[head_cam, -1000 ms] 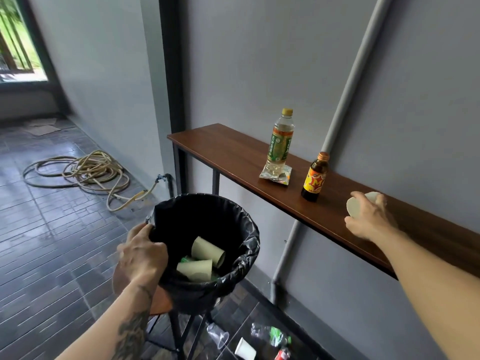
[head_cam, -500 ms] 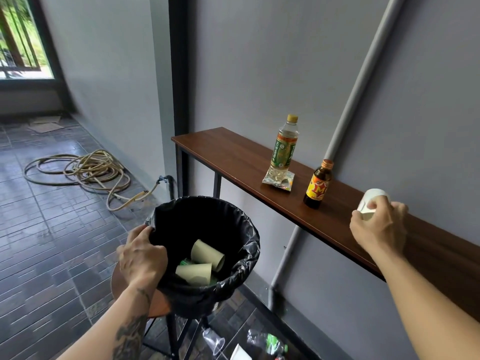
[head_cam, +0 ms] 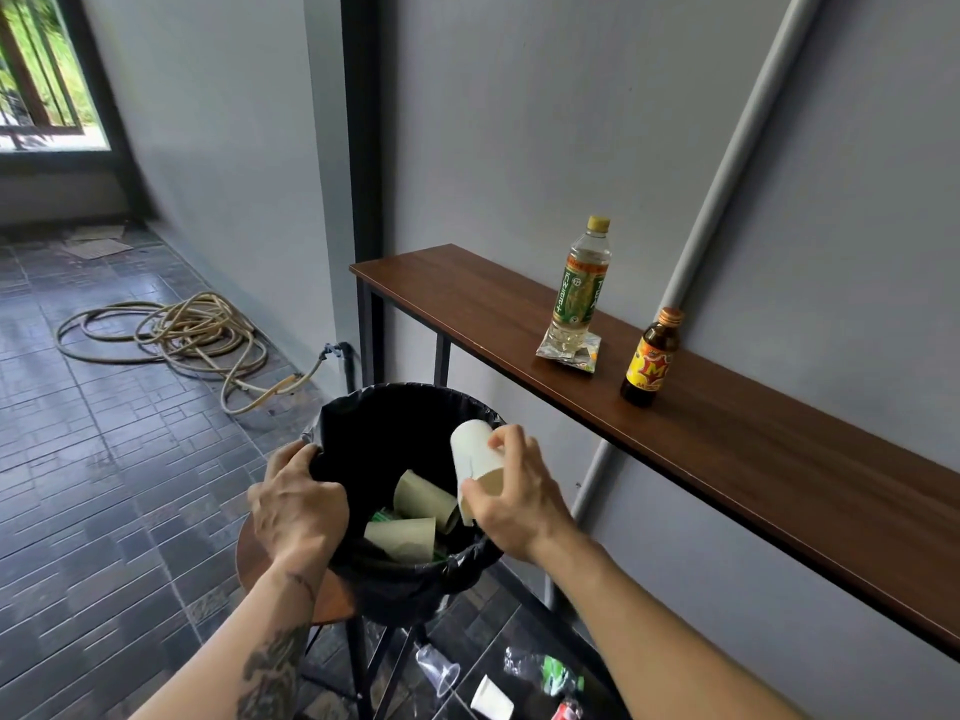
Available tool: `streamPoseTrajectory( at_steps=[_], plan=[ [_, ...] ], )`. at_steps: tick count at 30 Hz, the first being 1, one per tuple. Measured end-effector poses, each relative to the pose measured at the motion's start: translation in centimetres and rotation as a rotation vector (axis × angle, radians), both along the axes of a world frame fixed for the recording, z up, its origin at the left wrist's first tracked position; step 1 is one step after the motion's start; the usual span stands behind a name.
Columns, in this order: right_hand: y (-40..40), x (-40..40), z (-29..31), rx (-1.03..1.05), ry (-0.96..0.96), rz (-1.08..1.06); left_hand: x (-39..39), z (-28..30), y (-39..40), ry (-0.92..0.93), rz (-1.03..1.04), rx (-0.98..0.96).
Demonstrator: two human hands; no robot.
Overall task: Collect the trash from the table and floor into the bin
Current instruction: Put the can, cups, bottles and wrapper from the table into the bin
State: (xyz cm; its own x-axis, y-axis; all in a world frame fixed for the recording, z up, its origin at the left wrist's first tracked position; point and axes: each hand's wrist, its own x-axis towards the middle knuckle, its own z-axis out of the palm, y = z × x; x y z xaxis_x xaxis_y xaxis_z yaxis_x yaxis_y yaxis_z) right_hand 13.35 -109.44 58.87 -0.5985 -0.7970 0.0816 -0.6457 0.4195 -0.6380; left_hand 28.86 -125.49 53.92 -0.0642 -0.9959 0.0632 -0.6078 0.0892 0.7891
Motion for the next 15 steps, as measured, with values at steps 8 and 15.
streamPoseTrajectory(
  at_steps=[8,15],
  plan=[
    [-1.1,-1.4,0.1,-0.007,0.099,-0.096,0.1,-0.1,0.0,0.019,-0.022,0.002],
    [2.0,-9.7,3.7,-0.515,0.146,-0.698,0.3,-1.0,-1.1,0.003,-0.024,-0.035]
  ],
)
